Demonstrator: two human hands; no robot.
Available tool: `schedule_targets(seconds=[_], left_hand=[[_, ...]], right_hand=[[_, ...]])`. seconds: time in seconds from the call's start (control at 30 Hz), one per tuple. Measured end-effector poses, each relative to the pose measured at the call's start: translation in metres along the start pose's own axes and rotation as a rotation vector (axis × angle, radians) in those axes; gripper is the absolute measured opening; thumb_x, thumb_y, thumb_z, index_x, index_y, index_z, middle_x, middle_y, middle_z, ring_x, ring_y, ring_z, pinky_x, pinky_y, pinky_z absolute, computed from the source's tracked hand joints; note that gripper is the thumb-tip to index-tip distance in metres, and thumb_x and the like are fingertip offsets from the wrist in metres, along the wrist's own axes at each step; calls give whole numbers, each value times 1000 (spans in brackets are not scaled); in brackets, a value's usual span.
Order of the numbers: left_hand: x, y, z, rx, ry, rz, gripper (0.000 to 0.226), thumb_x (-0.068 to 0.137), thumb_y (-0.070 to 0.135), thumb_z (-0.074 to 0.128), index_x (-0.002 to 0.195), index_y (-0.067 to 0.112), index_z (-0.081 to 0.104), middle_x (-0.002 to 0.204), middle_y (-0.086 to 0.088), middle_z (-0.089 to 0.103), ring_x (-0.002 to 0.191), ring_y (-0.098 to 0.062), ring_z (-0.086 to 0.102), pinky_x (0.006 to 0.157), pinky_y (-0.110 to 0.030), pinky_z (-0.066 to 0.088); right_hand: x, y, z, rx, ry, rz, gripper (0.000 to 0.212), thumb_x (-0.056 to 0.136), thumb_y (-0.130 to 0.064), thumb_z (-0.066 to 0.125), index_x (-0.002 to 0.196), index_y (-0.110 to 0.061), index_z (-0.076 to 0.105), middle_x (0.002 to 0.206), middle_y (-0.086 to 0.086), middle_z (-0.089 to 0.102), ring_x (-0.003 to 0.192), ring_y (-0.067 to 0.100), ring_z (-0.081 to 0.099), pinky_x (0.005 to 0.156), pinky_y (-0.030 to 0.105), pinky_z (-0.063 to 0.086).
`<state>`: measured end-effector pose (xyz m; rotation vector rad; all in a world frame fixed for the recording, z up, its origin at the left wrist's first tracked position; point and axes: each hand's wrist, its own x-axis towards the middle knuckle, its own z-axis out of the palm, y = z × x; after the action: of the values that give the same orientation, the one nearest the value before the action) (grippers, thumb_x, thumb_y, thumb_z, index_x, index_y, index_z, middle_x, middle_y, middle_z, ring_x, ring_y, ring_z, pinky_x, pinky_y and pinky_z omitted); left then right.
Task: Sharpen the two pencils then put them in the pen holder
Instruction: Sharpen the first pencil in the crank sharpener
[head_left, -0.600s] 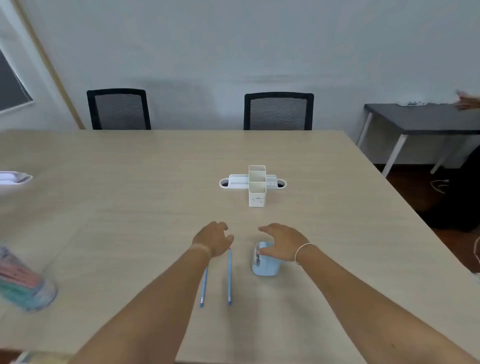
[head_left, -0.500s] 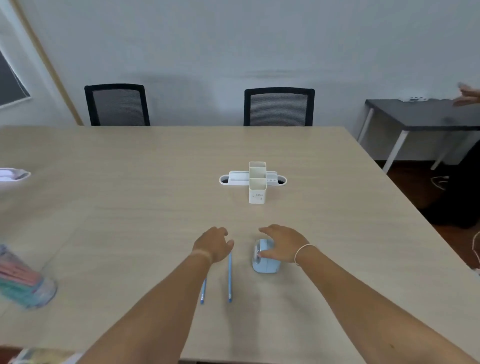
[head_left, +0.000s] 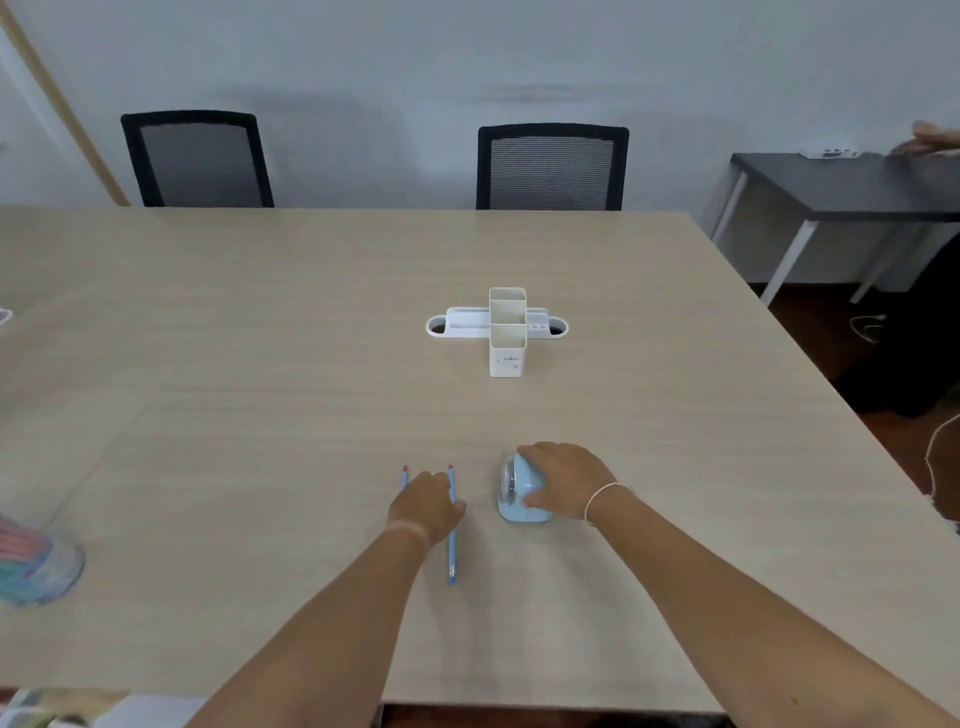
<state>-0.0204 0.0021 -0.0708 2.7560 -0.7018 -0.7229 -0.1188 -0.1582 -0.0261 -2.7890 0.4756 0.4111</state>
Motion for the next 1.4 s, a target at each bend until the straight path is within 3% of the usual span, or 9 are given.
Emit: schedule_targets(seconds=[0.3,0.43,0.57,0.7,0.8,0.9,1.17,1.4], left_hand=[[5,1,29,-110,1,-76,21,90,8,47,110,3,48,116,-15,58,105,-30,60,74,-30,42],[5,4,33,-182,35,-67,21,91,4,43,111,1,47,116,-21,57,105,-35,58,85,-38,47],[4,2,27,-173,19,-53,25,89,5,47,114,2,49,118,-17,56,109,-33,57,88,-35,46],[9,-10,11,-67,50,37,25,88,7,49,111,3,59,111,-16,55,113,-30,55,102,-33,41],[11,-18,-4,30,50,114,31,87,6,46,114,8,62,119,-16,55,116,-31,51,94,-33,41],[11,-23,-15,119,41,184,32,87,5,43,108,11,66,112,-14,62,106,-31,55,85,-36,45],[12,-23,-21,215,57,255,44,97,9,31,125,30,57,121,-6,57,116,-30,46,96,-37,34],[13,-6,-20,228,51,269,38,102,23,28,127,36,54,122,-4,55,116,-29,49,98,-42,32]], right_hand=[[4,1,6,8,27,7,63,81,-34,62,136,-19,34,139,2,46,120,30,45,101,36,35],[3,0,7,0,34,4,63,82,-34,61,137,-20,33,140,2,44,120,30,44,102,35,35],[4,0,6,-12,28,0,64,82,-34,62,136,-19,33,139,3,46,119,30,46,102,36,36],[3,-1,6,-19,18,-1,64,82,-34,62,137,-19,32,139,3,46,119,30,46,101,36,36],[3,-2,4,-18,5,3,66,82,-35,62,137,-19,32,140,3,44,121,30,45,103,36,35],[2,-3,3,-18,-3,6,66,82,-34,62,138,-19,31,142,2,43,122,29,44,103,35,34],[2,-2,3,-18,-7,9,66,82,-34,62,138,-21,30,143,0,41,122,30,44,103,35,35],[1,-1,3,-13,3,-3,64,82,-32,62,138,-20,32,142,0,42,121,30,45,103,35,35]])
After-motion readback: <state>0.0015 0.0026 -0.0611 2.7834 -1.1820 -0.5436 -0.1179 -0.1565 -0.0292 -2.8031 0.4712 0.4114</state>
